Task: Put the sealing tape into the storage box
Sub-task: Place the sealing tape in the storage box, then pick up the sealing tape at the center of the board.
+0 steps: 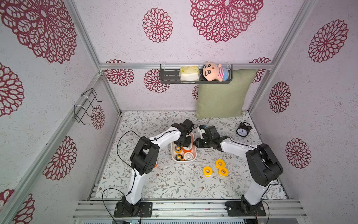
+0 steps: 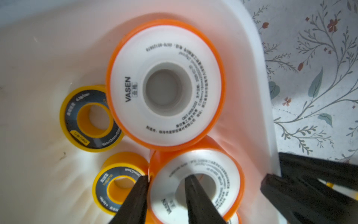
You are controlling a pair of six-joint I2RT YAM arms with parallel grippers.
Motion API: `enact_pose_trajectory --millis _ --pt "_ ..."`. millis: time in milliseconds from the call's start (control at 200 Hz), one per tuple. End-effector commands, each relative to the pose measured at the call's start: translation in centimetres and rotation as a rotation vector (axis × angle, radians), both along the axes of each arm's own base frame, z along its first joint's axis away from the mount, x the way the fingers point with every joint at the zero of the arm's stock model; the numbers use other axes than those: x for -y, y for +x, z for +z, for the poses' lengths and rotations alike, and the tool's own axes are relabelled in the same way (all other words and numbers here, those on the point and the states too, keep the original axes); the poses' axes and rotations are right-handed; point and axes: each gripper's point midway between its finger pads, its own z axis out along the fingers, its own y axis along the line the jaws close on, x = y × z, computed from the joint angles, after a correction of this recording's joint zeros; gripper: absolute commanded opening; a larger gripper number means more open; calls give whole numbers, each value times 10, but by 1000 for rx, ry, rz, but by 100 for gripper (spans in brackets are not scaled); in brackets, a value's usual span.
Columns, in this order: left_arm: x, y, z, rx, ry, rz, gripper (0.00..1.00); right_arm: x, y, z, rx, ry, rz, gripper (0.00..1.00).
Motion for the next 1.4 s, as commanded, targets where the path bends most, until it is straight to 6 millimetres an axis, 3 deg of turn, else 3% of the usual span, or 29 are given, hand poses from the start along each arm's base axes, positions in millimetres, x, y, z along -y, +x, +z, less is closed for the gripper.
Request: enact_pose_trajectory --millis 0,150,270,540,565,620,936,1396 --pt "2 0 0 5 19 -8 38 0 -1 9 12 3 17 21" --pt "1 -1 3 8 22 -8 40 0 -1 8 11 -1 16 21" --pt "4 -2 17 28 2 -16 42 2 -1 10 19 -5 10 21" --pt "-6 -7 64 123 -22 -14 44 3 2 26 65 3 9 24" --pt "-9 -8 83 160 -42 -13 44 3 2 27 72 1 6 25" --pt "-16 -11 92 189 -42 -8 45 5 3 32 87 -2 0 25" --pt "-73 -19 128 306 -64 113 46 9 1 48 148 -5 11 30" --pt "-177 -39 123 360 -60 393 47 12 -4 54 182 -13 38 32"
